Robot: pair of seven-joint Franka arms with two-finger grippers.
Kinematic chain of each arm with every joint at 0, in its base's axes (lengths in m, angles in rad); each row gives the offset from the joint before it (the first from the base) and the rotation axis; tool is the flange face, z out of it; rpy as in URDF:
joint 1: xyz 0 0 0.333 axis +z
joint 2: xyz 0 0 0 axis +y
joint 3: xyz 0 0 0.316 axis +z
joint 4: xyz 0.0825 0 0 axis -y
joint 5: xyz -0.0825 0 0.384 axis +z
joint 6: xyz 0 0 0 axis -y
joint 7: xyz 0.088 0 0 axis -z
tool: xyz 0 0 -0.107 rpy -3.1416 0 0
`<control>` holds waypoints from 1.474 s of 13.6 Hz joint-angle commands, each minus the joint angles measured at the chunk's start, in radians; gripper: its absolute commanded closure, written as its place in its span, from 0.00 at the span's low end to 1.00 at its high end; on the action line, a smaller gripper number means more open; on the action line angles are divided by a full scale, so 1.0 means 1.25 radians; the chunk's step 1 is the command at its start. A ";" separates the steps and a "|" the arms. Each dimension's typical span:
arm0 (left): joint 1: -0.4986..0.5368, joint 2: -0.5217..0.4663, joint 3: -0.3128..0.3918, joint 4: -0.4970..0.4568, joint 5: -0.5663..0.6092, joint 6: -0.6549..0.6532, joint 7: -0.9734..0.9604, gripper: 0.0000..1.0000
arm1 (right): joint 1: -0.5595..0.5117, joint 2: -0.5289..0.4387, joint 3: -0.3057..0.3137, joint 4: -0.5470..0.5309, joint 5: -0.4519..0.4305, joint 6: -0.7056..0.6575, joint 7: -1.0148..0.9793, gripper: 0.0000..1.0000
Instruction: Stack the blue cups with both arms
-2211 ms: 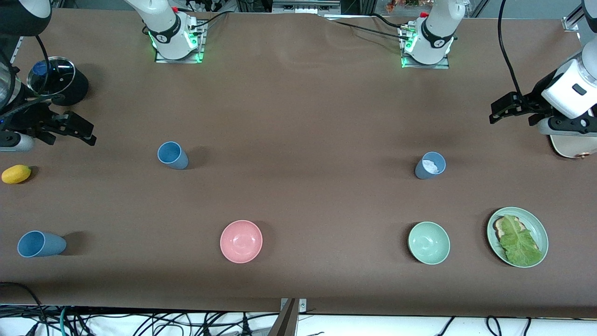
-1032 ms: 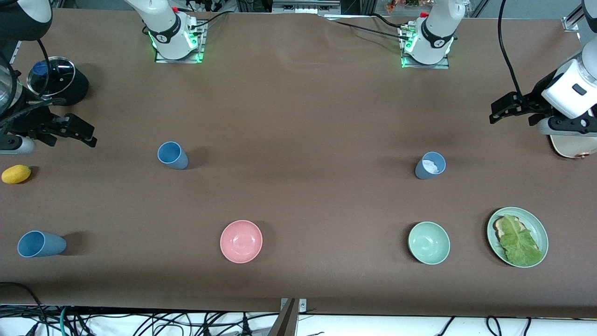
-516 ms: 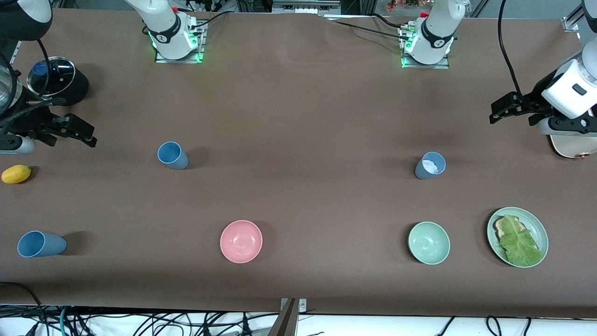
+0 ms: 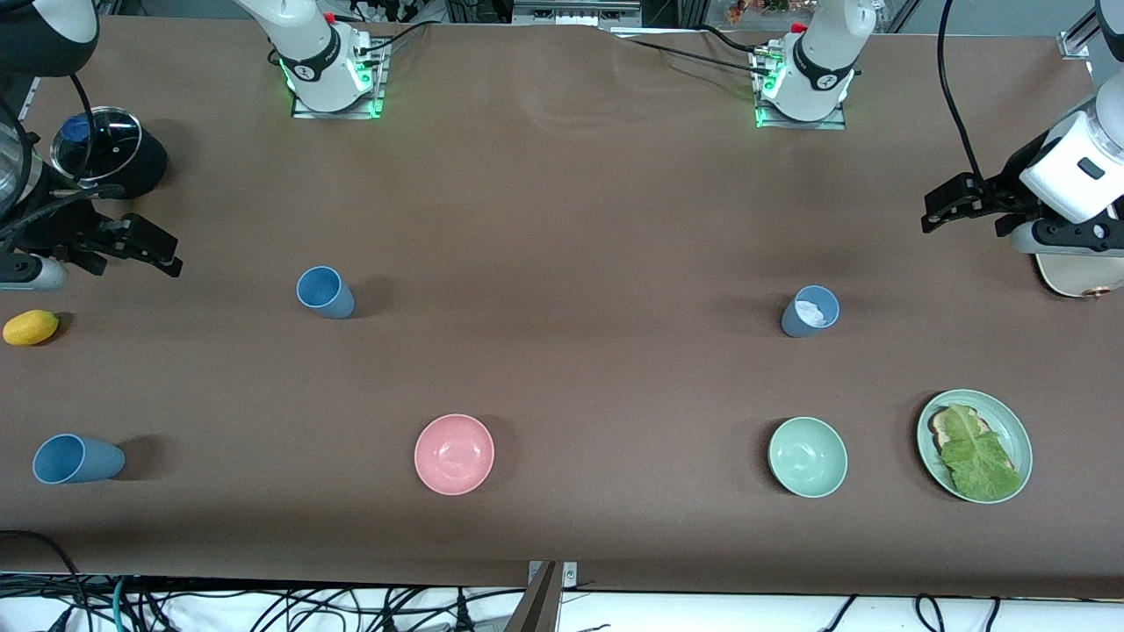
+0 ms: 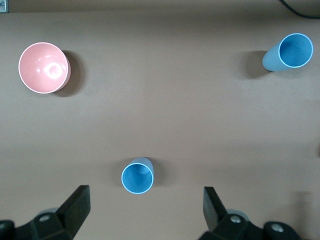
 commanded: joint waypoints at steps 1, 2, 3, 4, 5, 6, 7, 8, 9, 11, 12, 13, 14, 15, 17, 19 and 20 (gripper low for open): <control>0.010 -0.006 -0.012 -0.002 0.022 -0.007 -0.002 0.00 | -0.005 0.009 0.004 0.022 -0.006 -0.006 0.002 0.00; 0.010 -0.006 -0.012 -0.002 0.022 -0.007 -0.002 0.00 | -0.006 0.009 0.004 0.022 -0.007 -0.006 0.002 0.00; 0.010 -0.006 -0.012 -0.002 0.022 -0.007 -0.003 0.00 | -0.009 0.010 0.004 0.022 -0.007 -0.004 0.004 0.00; 0.010 -0.006 -0.012 -0.002 0.022 -0.007 -0.004 0.00 | -0.013 0.012 0.003 0.022 -0.008 -0.003 0.004 0.00; 0.010 -0.006 -0.012 -0.002 0.022 -0.007 -0.006 0.00 | -0.020 0.021 0.003 0.022 -0.010 -0.001 0.004 0.00; 0.010 -0.006 -0.012 -0.002 0.022 -0.007 -0.008 0.00 | -0.022 0.023 0.003 0.022 -0.014 0.001 0.005 0.00; 0.010 -0.005 -0.012 -0.001 0.016 -0.007 -0.009 0.00 | -0.024 0.036 0.003 0.022 -0.029 0.004 0.005 0.00; 0.007 0.002 -0.012 0.000 0.019 -0.007 -0.002 0.00 | -0.028 0.045 0.003 0.022 -0.049 0.010 0.005 0.00; 0.010 0.007 -0.012 0.000 0.016 -0.008 0.001 0.00 | -0.029 0.053 0.003 0.022 -0.068 0.014 0.005 0.00; 0.010 0.011 -0.012 -0.001 0.013 -0.030 0.003 0.00 | -0.026 0.054 0.004 0.022 -0.075 0.014 0.006 0.00; 0.006 0.012 -0.013 -0.004 0.015 -0.037 0.005 0.00 | -0.029 0.054 0.004 0.020 -0.066 0.014 0.007 0.00; 0.006 0.028 -0.014 -0.012 0.022 -0.040 0.006 0.00 | -0.027 0.061 0.004 0.020 -0.067 0.014 0.007 0.00; 0.006 0.046 -0.014 -0.010 0.022 -0.040 0.007 0.00 | -0.019 0.071 0.006 0.022 -0.078 0.014 0.005 0.00; 0.006 0.071 -0.013 -0.004 0.023 -0.038 0.007 0.00 | -0.009 0.071 0.006 0.022 -0.086 0.014 0.005 0.00; 0.016 0.103 -0.013 -0.007 0.022 -0.033 0.008 0.00 | -0.013 0.071 0.005 0.022 -0.082 0.012 -0.002 0.00; 0.016 0.138 -0.012 -0.008 0.023 -0.014 0.008 0.00 | -0.020 0.073 0.004 0.020 -0.078 0.006 0.001 0.00; 0.016 0.152 -0.012 -0.016 0.029 0.014 0.009 0.00 | -0.020 0.075 0.004 0.020 -0.076 0.009 0.005 0.00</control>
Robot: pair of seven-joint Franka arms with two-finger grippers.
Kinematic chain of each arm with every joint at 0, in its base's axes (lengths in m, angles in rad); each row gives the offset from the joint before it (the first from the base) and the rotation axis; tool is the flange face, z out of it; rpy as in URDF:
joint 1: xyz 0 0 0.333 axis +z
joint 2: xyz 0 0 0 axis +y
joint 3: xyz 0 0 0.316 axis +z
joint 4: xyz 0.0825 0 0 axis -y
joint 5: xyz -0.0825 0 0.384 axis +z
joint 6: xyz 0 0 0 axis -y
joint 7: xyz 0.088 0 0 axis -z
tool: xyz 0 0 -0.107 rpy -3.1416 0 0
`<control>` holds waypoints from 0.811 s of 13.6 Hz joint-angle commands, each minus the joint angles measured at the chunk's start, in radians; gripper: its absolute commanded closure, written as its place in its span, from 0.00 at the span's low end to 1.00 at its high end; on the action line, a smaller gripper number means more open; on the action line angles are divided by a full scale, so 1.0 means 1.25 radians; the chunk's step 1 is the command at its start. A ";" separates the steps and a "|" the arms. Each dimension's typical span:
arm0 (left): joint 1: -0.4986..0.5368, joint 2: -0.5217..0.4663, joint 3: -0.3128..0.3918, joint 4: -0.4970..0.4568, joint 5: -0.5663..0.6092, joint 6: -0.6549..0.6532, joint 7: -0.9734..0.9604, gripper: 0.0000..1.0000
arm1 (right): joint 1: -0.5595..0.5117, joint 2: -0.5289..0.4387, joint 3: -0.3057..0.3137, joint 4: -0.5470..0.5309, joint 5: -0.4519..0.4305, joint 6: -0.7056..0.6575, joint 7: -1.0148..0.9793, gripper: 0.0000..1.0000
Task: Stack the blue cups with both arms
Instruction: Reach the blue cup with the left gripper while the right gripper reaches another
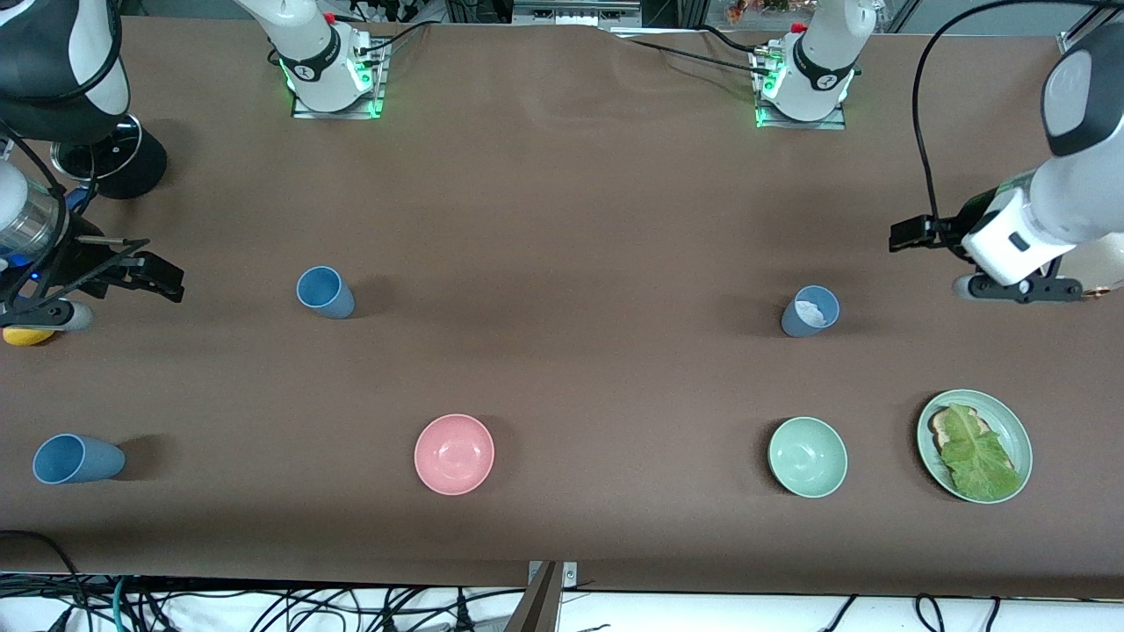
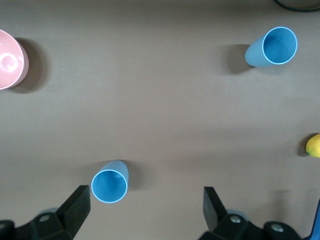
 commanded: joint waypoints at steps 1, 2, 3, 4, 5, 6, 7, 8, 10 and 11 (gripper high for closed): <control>0.007 0.043 -0.009 -0.013 0.046 0.057 0.027 0.00 | -0.005 0.021 0.003 0.019 -0.004 -0.010 0.003 0.00; 0.007 0.053 -0.009 -0.028 0.051 0.095 0.056 0.00 | -0.005 0.024 0.004 0.013 -0.003 -0.013 -0.002 0.00; 0.007 0.061 -0.009 -0.063 0.051 0.150 0.062 0.00 | -0.004 0.033 0.007 0.013 -0.003 -0.019 -0.027 0.00; -0.002 0.063 -0.009 -0.117 0.051 0.231 0.062 0.00 | -0.007 0.036 0.007 0.004 0.013 -0.024 -0.077 0.00; -0.004 0.063 -0.009 -0.174 0.051 0.310 0.062 0.00 | -0.007 0.038 0.004 -0.005 0.041 -0.032 -0.121 0.00; -0.005 0.068 -0.009 -0.219 0.055 0.370 0.069 0.00 | -0.007 0.037 0.004 -0.025 0.054 -0.055 -0.162 0.00; -0.008 0.078 -0.010 -0.246 0.059 0.410 0.086 0.00 | -0.007 0.038 0.004 -0.030 0.055 -0.064 -0.190 0.00; -0.015 0.099 -0.009 -0.260 0.059 0.442 0.093 0.01 | -0.003 0.040 0.007 -0.035 0.055 -0.069 -0.194 0.00; -0.015 0.131 -0.010 -0.284 0.059 0.483 0.110 0.04 | 0.006 0.051 0.012 -0.064 0.055 -0.066 -0.196 0.00; -0.016 0.138 -0.010 -0.287 0.059 0.484 0.116 0.15 | 0.015 0.052 0.013 -0.091 0.054 -0.051 -0.198 0.00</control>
